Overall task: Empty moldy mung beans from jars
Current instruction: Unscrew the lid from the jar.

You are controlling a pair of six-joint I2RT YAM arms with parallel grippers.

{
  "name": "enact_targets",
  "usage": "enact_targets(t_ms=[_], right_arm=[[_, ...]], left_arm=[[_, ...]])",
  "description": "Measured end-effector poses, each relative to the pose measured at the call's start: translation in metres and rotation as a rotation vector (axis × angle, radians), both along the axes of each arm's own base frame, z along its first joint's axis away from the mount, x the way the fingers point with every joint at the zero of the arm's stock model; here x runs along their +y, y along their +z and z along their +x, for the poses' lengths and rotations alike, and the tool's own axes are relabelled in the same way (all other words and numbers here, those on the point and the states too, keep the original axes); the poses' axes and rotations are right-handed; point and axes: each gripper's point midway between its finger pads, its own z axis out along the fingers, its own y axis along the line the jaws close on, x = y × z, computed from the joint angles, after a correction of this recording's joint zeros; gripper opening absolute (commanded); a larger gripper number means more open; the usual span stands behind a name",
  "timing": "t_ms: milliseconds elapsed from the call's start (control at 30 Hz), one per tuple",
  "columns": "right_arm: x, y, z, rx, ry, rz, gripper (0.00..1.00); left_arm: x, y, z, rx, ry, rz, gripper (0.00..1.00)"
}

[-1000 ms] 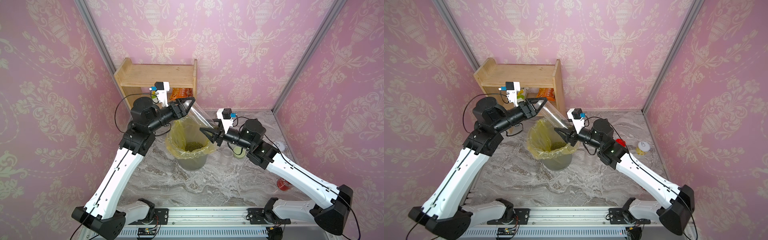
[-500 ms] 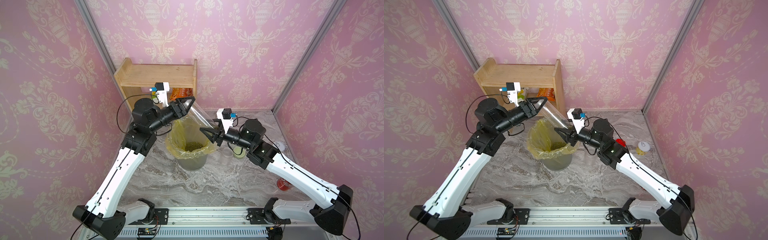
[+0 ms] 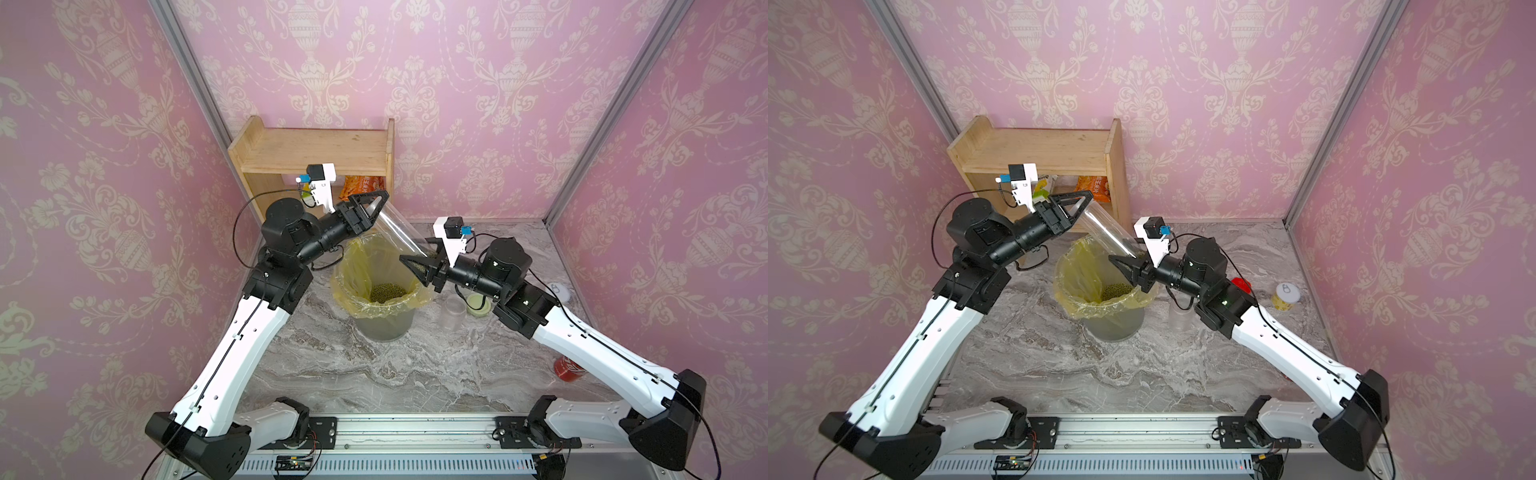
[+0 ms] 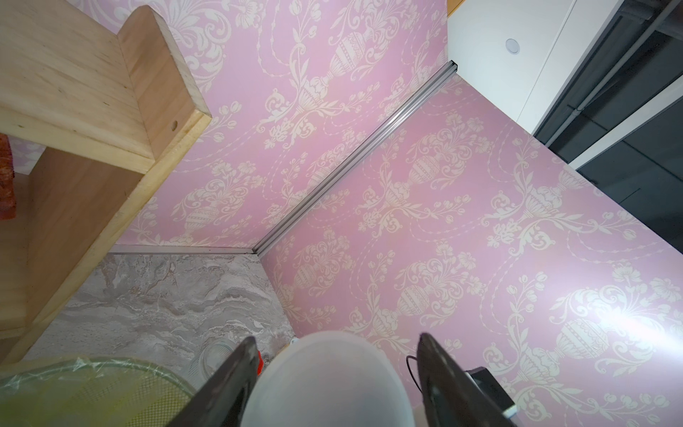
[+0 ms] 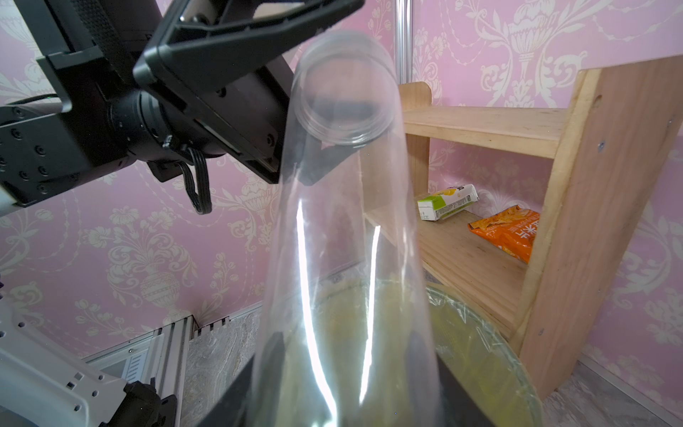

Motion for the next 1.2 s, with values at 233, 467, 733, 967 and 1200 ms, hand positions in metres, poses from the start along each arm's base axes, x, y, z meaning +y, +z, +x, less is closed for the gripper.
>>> enact_targets(t_ms=[233, 467, 733, 967, 1200], right_arm=[[-0.001, -0.001, -0.001, -0.003, 0.000, -0.001, 0.45], [-0.002, 0.000, -0.002, -0.008, 0.000, 0.002, 0.45], [-0.001, 0.000, -0.002, -0.009, 0.000, 0.000, 0.45], [-0.001, -0.004, -0.002, 0.001, 0.000, -0.011, 0.45], [0.003, -0.003, -0.001, -0.011, -0.022, -0.048, 0.43]], left_arm=[[0.001, 0.001, -0.001, -0.005, 0.001, -0.002, 0.67], [0.003, 0.001, -0.001, -0.006, 0.004, -0.001, 0.64], [0.003, -0.002, -0.001, 0.004, -0.003, 0.006, 0.52], [0.002, -0.007, 0.000, 0.016, -0.001, 0.022, 0.50], [0.008, -0.009, 0.002, 0.032, 0.035, 0.047, 0.50]])
